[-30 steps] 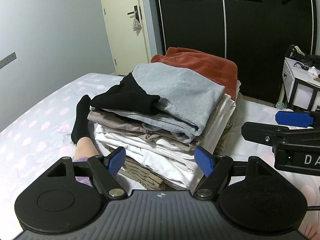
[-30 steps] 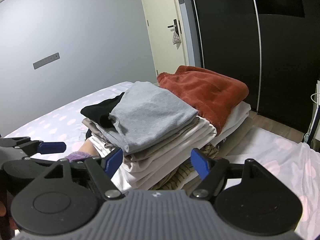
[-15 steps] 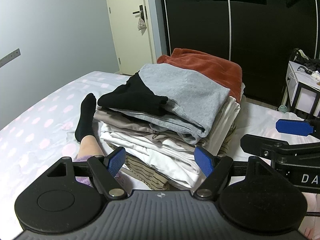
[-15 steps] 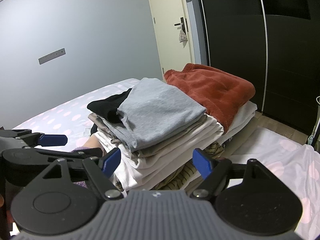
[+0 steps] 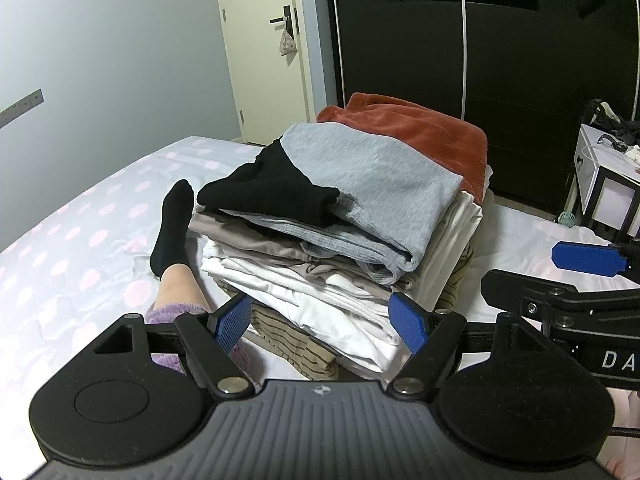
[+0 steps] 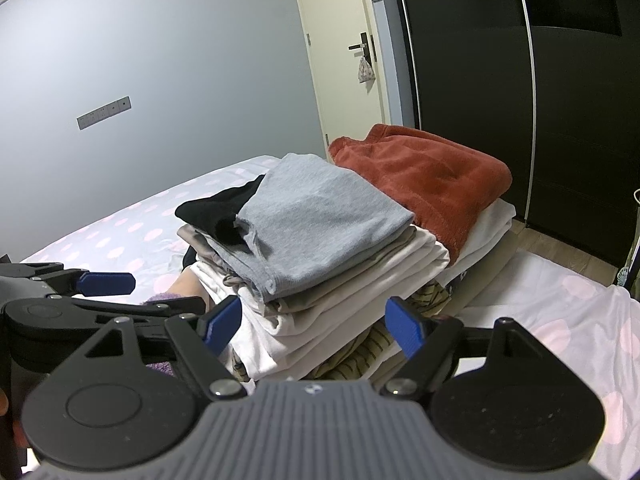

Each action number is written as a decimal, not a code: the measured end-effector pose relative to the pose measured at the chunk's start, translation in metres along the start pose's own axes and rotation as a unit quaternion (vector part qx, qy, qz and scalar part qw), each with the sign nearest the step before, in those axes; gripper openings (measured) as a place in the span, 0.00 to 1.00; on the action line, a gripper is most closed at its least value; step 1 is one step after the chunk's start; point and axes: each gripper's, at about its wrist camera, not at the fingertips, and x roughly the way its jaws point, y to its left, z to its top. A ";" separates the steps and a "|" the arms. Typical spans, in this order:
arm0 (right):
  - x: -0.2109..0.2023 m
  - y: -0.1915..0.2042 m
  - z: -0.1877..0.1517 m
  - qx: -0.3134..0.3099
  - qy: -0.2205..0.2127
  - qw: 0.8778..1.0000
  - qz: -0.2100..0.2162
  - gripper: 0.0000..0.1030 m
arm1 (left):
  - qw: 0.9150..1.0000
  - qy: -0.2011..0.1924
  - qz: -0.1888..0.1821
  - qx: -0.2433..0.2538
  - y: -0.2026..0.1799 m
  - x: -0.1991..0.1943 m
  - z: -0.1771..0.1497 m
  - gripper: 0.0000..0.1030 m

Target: Fold clothes

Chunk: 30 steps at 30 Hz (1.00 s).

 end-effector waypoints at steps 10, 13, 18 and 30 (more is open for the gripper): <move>0.002 0.001 -0.001 -0.001 0.003 1.000 0.002 0.78 | 1.000 0.003 0.002 -0.002 0.001 0.001 -0.001 0.72; 0.002 0.001 -0.001 -0.002 0.004 1.000 0.002 0.78 | 1.000 0.004 0.004 -0.003 0.001 0.002 -0.001 0.72; 0.002 0.001 -0.001 -0.001 0.004 1.000 0.003 0.78 | 1.000 0.006 0.003 -0.004 0.001 0.002 -0.001 0.72; 0.001 0.001 -0.002 0.000 0.005 1.000 0.007 0.78 | 1.000 0.009 0.002 -0.006 0.002 0.003 -0.001 0.72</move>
